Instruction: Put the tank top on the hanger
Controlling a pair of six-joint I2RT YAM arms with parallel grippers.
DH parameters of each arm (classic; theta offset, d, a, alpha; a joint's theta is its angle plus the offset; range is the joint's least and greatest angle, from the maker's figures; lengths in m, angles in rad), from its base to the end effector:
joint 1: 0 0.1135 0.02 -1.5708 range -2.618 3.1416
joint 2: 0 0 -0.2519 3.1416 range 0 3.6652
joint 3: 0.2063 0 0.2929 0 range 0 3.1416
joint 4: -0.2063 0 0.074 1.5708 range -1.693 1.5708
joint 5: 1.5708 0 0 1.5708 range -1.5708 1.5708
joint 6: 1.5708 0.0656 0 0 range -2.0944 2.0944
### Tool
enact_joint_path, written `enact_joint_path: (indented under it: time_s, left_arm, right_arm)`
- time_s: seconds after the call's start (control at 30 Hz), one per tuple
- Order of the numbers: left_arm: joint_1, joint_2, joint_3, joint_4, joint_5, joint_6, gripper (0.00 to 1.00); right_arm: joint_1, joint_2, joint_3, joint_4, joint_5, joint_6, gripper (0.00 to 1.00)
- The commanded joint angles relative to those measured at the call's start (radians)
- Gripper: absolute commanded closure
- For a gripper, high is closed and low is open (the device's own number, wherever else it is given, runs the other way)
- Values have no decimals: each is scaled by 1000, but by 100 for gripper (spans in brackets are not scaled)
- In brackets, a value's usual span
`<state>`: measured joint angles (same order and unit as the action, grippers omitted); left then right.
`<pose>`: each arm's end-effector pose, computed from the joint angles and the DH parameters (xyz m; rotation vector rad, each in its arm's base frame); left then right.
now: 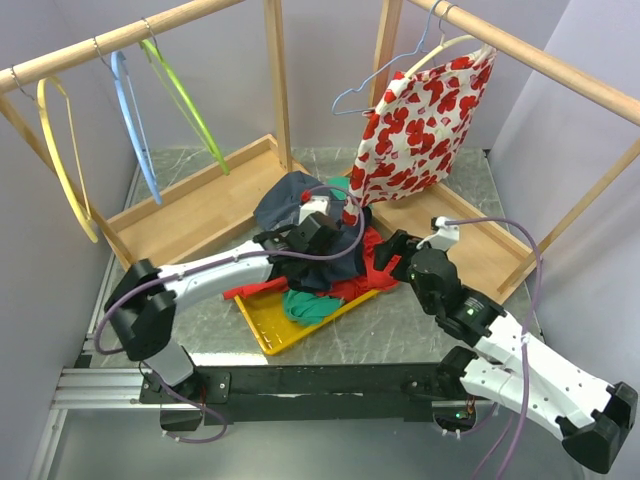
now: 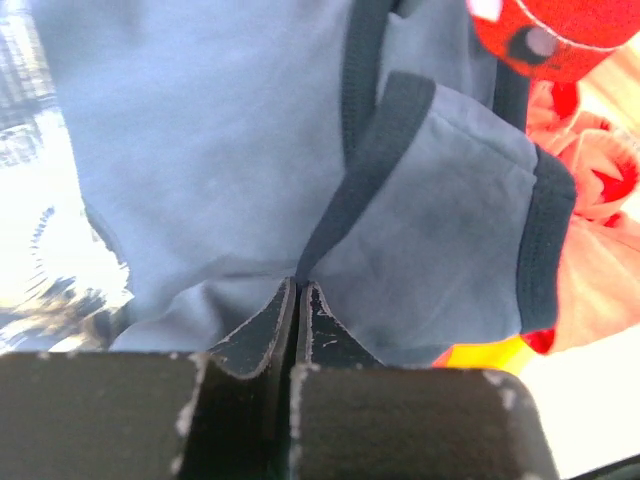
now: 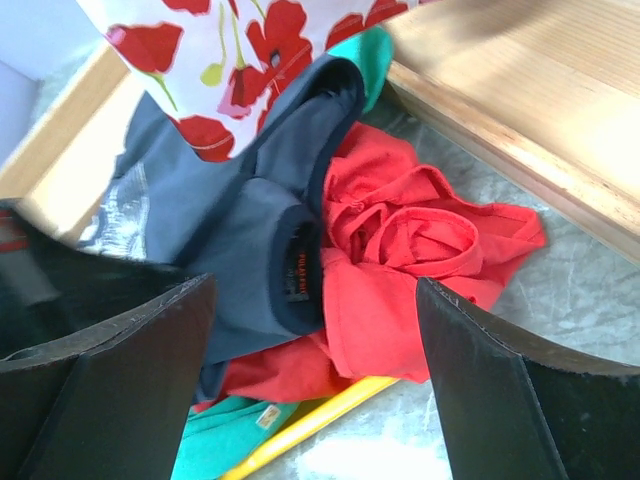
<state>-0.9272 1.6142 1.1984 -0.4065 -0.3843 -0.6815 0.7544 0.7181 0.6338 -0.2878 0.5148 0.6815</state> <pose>0.2652 -0.3126 0.2055 0.1091 2.3407 -0.3458 0.1993 0.1430 0.2672 0.2709 1.9019 0.4749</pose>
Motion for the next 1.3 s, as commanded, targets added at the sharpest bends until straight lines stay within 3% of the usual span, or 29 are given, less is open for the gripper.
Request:
enact_joint_path:
  time_s: [0.0, 0.2, 0.5, 0.8, 0.93, 1.17, 1.27]
  left_arm:
    - [-5, -276, -68, -3, -90, -67, 99]
    - [-5, -589, -232, -14, -42, -116, 99]
    - [-5, -902, -477, 26, 252, -125, 99]
    - [-9, -910, -571, -9, 466, -89, 99]
    - [-12, -928, -583, -12, 459, -90, 98]
    - [-12, -879, -573, 18, 388, -116, 81]
    - [-12, -850, -551, -3, 281, -144, 78]
  right_arm:
    - [-7, 49, 38, 78, 53, -36, 13]
    - [-52, 176, 98, 199, 4, -74, 15]
    - [-200, 469, 221, 326, -208, -103, 25]
    - [-213, 665, 279, 368, -294, -125, 33]
    - [-213, 711, 287, 342, -248, -129, 34]
    - [-211, 790, 294, 394, -222, -163, 34]
    - [-213, 828, 331, 401, -229, -168, 43]
